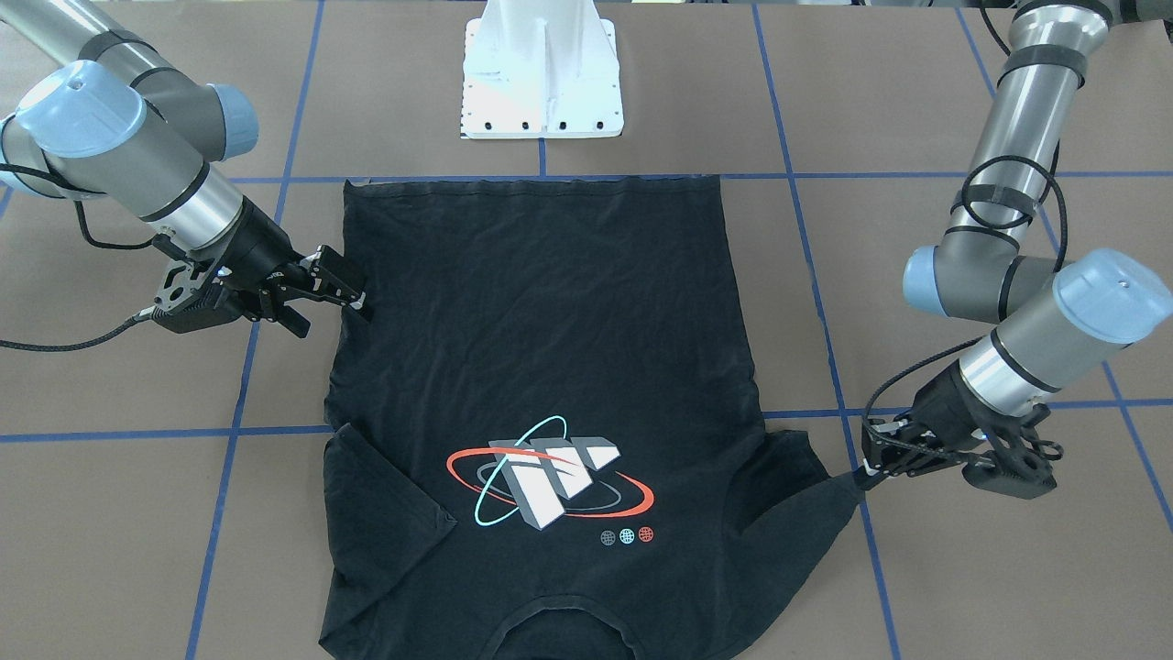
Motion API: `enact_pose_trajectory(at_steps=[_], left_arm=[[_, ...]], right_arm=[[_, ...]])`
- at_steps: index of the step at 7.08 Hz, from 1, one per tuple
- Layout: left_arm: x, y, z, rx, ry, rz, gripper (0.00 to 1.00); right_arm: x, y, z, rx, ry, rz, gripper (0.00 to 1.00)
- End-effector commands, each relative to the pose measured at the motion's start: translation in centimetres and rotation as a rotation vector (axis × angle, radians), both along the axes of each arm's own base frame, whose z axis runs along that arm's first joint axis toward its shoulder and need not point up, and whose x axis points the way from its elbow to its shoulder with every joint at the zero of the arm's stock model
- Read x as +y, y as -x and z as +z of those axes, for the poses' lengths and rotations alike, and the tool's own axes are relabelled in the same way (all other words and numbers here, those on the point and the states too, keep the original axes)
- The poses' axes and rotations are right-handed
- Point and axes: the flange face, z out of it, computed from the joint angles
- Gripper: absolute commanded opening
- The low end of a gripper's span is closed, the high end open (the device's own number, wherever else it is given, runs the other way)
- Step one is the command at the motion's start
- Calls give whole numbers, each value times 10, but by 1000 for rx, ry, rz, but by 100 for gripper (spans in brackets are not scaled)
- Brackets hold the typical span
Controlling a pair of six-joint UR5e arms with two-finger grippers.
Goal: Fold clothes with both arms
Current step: 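Move the left gripper to the shirt's shoulder near the collar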
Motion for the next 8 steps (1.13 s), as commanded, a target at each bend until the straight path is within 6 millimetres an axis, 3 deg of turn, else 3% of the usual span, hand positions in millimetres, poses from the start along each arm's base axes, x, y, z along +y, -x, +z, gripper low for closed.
enact_pose_trajectory(at_steps=[1,2,4,7,8], left_arm=[[1,-40,-62,70,58,-31,0],[9,-83,-93,92,82,-60,0],[-6,-133,-131,70,89,-146,0],[3,-161,-129,47,66,-193,0],[4,-161,-131,50,64,-194,68]], right_arm=[[0,0,1,2,2,0,100],[0,0,2,4,4,0,100],[-1,1,3,7,6,1,100],[-2,3,8,15,12,6,100],[-2,5,7,14,14,8,100]])
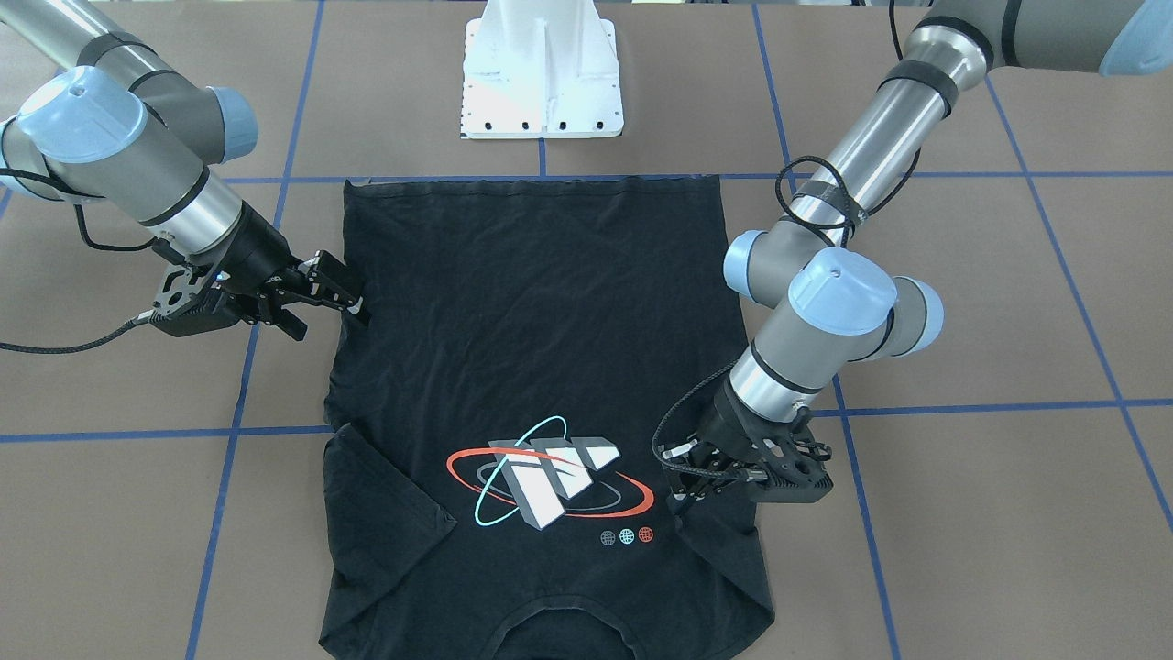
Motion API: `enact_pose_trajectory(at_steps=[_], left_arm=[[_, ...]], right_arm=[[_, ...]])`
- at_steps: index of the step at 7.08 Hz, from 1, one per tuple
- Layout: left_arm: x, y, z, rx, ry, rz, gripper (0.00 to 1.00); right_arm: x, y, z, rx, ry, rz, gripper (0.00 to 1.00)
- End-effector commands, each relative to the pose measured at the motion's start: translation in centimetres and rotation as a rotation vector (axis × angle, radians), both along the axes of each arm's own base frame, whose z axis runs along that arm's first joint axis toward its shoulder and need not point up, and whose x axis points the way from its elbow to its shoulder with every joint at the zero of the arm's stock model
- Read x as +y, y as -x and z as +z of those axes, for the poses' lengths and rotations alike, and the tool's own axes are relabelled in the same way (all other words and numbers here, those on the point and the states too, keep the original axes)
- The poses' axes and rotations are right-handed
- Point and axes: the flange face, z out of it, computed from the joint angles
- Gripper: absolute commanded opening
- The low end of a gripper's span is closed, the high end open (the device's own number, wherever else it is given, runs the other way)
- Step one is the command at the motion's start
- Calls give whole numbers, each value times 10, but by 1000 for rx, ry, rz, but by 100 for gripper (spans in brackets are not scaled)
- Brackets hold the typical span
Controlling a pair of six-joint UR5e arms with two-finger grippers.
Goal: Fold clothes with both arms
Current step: 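Move the left gripper to the shirt's shoulder near the collar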
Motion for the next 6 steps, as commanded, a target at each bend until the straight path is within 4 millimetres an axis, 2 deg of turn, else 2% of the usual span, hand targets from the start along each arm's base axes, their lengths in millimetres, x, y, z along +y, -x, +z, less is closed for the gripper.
enact_pose_trajectory(at_steps=[1,2,3,4,5,6], left_arm=[[6,1,-9,14,-20,-9,79],[28,21,-6,41,-51,-3,79],[58,50,-4,69,-76,-1,79],[89,70,3,107,-69,61,79],[108,85,-3,155,-41,96,79],[120,97,4,162,-34,98,79]], right_arm=[[-2,6,-3,-1,25,32,100],[9,25,-13,-29,131,93,99],[25,48,-10,-16,168,116,99],[39,55,-8,31,223,124,99],[65,56,-8,92,251,149,100],[102,51,10,123,300,187,100]])
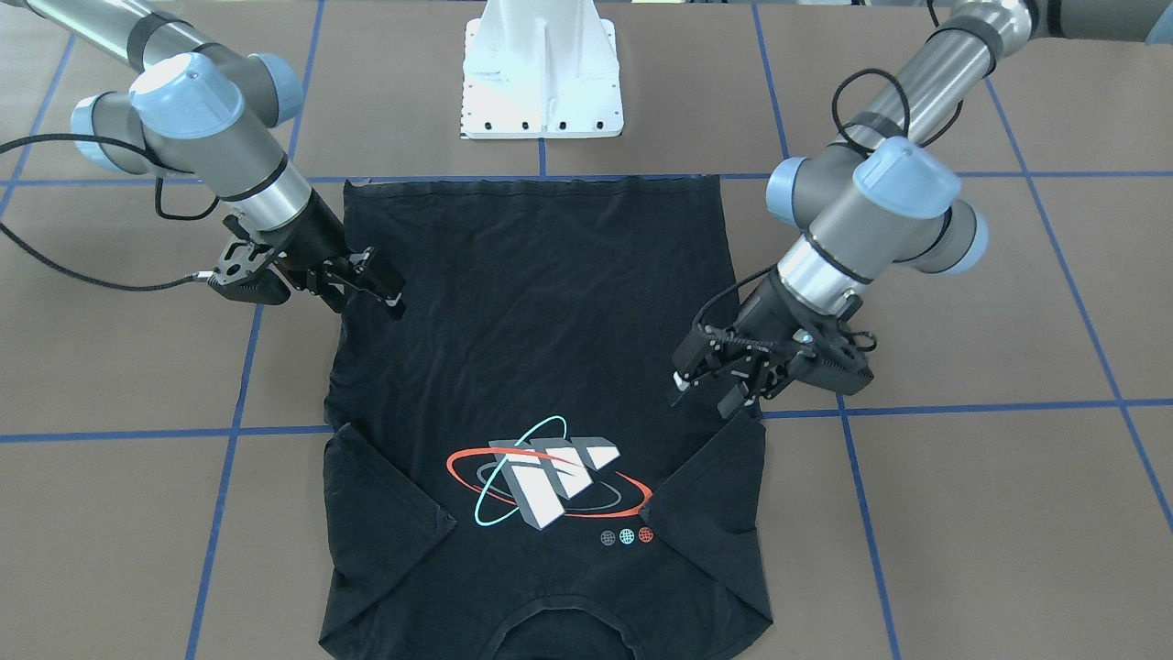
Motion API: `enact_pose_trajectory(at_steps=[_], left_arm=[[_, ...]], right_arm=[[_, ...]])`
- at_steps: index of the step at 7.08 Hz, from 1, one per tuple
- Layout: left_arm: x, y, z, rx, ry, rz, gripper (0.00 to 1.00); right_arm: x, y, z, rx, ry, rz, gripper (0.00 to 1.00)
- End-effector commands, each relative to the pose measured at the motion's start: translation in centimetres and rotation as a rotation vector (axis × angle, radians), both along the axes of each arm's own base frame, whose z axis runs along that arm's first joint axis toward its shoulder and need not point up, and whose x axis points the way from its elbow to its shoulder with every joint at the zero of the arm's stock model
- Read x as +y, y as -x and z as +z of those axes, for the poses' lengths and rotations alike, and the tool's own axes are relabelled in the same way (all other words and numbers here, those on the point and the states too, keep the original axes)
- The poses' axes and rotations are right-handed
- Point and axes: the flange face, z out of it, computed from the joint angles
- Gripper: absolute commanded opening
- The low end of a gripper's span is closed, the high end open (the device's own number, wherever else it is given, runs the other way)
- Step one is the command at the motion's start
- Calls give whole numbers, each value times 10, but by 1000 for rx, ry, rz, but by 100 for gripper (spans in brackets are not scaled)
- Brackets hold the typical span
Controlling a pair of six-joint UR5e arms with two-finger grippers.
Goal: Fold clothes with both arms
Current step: 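Move both grippers down the shirt sides to the hem corners nearest the robot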
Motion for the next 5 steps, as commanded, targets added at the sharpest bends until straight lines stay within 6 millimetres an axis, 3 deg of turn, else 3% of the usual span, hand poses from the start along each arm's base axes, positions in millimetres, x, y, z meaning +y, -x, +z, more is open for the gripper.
enact_pose_trajectory(at_steps=[1,4,5], left_arm=[[37,31,13,25,13,33,80],[49,40,15,-2,55,74,82],[49,40,14,-1,53,71,82]], right_arm=[[66,-24,23,32,139,80,99],[173,6,72,132,205,38,99],[203,23,75,142,192,58,91]])
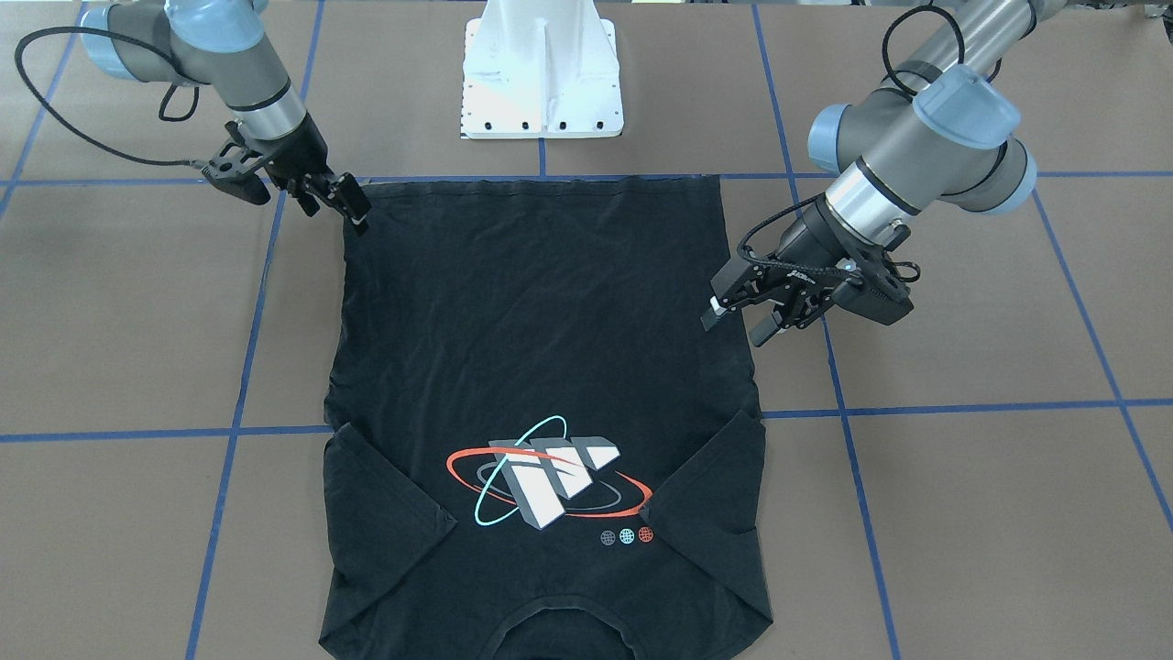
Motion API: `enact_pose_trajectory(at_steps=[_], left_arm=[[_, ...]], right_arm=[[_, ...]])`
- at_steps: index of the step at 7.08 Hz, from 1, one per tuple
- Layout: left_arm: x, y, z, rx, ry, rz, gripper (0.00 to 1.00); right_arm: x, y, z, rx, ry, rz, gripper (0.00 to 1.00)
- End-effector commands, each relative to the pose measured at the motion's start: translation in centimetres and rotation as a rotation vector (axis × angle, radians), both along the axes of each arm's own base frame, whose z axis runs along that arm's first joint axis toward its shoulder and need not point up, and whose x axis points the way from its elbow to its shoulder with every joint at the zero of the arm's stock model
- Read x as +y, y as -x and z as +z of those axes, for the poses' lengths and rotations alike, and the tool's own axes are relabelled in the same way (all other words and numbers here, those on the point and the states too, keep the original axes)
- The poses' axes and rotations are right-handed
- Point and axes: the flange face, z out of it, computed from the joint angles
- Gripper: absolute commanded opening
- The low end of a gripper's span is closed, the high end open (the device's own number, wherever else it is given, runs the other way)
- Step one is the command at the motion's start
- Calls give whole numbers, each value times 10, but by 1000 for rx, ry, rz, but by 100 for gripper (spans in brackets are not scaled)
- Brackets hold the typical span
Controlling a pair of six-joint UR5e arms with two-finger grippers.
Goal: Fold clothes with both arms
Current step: 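Move both grippers down the shirt sides to the hem corners nearest the robot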
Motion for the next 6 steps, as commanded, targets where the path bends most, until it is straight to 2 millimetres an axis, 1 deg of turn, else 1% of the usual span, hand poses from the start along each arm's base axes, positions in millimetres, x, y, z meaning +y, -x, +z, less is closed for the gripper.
enact_pose_trajectory(at_steps=[1,2,3,4,5,6], left_arm=[[1,1,-2,-3,3,-1,83],[2,4,-3,0,-1,-2,83],[3,6,-4,3,-1,-4,84],[3,7,-5,4,-3,-6,84],[2,9,-4,3,-1,-9,84],[4,11,1,-1,3,-7,84]], right_arm=[[48,12,2,8,0,5,84],[60,12,12,32,-5,-11,81],[61,12,9,30,-15,-5,69],[60,11,9,29,-18,0,53],[59,10,8,28,-20,3,32],[60,9,8,29,-20,1,0]])
